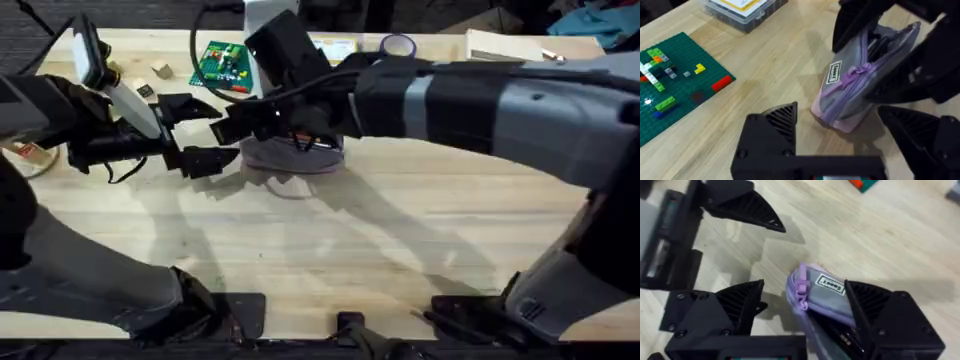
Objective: Unzip the bag, pick up the pens from the table one at a time and place them inside, then zip the bag closed.
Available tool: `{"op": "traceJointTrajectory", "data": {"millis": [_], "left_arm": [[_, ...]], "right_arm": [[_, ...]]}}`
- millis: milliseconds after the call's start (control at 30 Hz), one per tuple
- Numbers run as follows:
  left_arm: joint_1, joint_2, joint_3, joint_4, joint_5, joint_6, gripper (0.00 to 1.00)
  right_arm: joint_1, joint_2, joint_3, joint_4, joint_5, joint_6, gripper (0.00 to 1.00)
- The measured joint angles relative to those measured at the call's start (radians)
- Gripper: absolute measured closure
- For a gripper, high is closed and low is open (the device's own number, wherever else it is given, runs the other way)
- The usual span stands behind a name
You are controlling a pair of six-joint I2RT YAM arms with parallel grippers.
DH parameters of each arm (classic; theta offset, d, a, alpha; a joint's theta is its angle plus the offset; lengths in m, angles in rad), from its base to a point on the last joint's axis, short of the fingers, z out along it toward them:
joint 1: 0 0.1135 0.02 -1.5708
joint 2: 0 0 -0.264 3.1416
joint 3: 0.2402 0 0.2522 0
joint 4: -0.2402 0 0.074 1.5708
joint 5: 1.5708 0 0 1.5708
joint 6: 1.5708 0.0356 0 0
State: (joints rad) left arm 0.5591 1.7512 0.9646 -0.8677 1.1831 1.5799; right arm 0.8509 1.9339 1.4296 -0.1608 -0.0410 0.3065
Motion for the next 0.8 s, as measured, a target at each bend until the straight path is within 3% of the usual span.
{"op": "traceJointTrajectory", "data": {"millis": [133,200,433,800], "left_arm": [[0.000,0.000,0.000,0.000,0.000,0.000,0.008],[0.000,0.000,0.000,0.000,0.000,0.000,0.007],[0.000,0.000,0.000,0.000,0.000,0.000,0.007],[0.000,0.000,0.000,0.000,0.000,0.000,0.008]], "right_arm": [[0.000,0.022,0.000,-0.002,0.000,0.016,0.105],[0.000,0.023,0.000,-0.001,0.000,0.024,0.193],[0.000,0.023,0.000,0.000,-0.004,0.039,0.644],[0.000,0.023,0.000,0.000,-0.007,0.046,0.960]]}}
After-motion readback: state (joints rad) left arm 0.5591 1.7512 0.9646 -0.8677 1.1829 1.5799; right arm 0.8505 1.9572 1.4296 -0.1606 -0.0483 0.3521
